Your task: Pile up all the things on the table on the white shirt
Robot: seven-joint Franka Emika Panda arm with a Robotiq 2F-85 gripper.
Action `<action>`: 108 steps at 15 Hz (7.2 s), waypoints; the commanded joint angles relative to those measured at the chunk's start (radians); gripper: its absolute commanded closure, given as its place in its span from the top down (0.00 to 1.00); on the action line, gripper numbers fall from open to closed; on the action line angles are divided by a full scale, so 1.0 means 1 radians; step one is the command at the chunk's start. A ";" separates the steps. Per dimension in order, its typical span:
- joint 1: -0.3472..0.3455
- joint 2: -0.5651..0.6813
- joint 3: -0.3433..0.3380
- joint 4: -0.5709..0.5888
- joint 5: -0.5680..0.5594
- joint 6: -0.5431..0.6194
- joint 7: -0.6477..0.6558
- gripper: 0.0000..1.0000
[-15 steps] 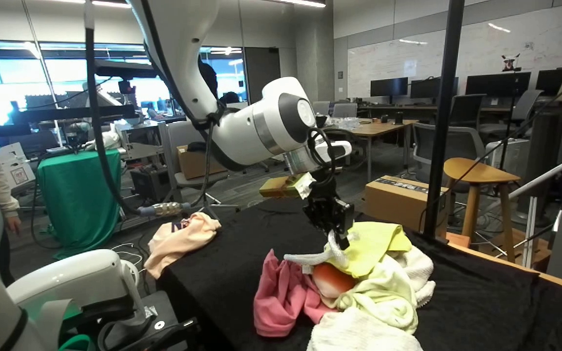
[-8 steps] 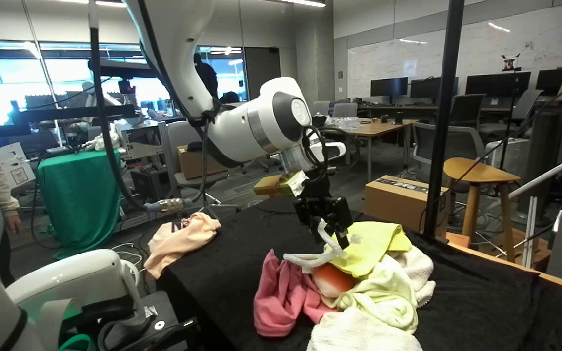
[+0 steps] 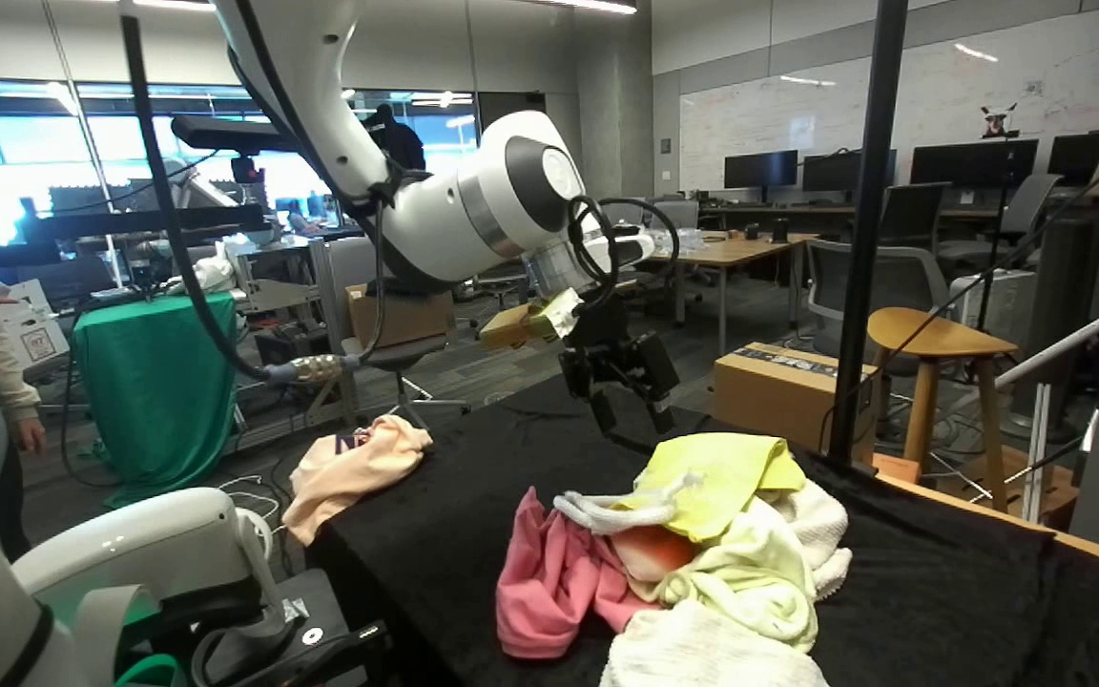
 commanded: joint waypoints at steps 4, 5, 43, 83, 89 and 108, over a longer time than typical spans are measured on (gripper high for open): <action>0.005 -0.048 0.094 0.006 0.024 0.010 -0.033 1.00; 0.015 -0.038 0.112 0.011 0.037 0.010 -0.040 1.00; 0.172 0.443 0.296 0.369 0.927 -0.322 -0.348 1.00; 0.334 0.512 0.288 0.332 0.895 -0.110 -0.264 1.00; 0.342 0.507 0.288 0.328 0.845 -0.097 -0.223 0.72; 0.157 0.422 0.307 0.339 0.941 -0.282 -0.467 0.06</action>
